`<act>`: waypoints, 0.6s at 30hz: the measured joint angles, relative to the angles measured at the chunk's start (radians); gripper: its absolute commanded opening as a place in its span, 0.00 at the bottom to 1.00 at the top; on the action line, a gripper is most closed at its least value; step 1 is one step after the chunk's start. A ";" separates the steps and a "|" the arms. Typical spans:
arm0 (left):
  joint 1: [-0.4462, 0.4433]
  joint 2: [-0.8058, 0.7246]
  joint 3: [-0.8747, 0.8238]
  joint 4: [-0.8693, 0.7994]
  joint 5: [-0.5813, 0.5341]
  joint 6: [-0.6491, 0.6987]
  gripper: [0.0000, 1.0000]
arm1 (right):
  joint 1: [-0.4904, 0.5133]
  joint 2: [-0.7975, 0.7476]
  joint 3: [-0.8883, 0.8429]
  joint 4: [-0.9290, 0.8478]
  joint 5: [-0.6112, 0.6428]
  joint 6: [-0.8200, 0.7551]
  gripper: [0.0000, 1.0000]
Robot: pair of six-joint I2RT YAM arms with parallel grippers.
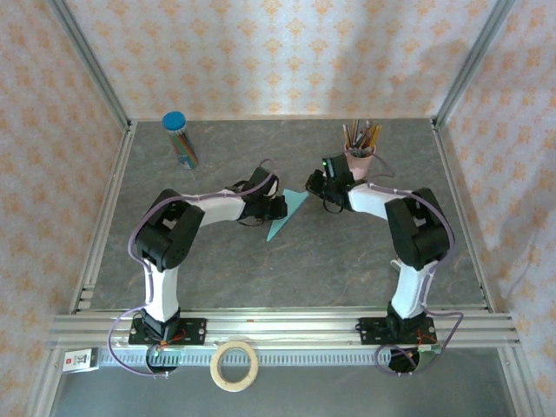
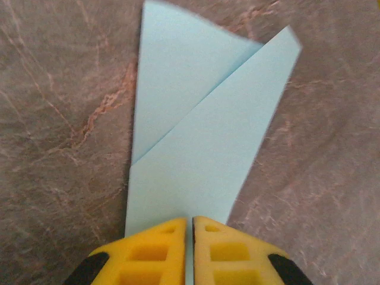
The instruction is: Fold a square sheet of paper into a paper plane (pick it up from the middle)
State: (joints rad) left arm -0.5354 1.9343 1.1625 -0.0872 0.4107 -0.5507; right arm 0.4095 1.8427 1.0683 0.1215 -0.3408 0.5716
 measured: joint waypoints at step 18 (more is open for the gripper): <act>0.174 -0.292 -0.169 -0.015 -0.039 -0.019 0.69 | 0.124 -0.152 -0.083 -0.108 0.100 0.024 0.68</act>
State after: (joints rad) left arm -0.3618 1.6424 0.9936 -0.1020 0.3717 -0.5694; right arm 0.5335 1.6909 0.9855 0.0135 -0.2413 0.5961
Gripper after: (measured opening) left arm 0.629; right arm 0.632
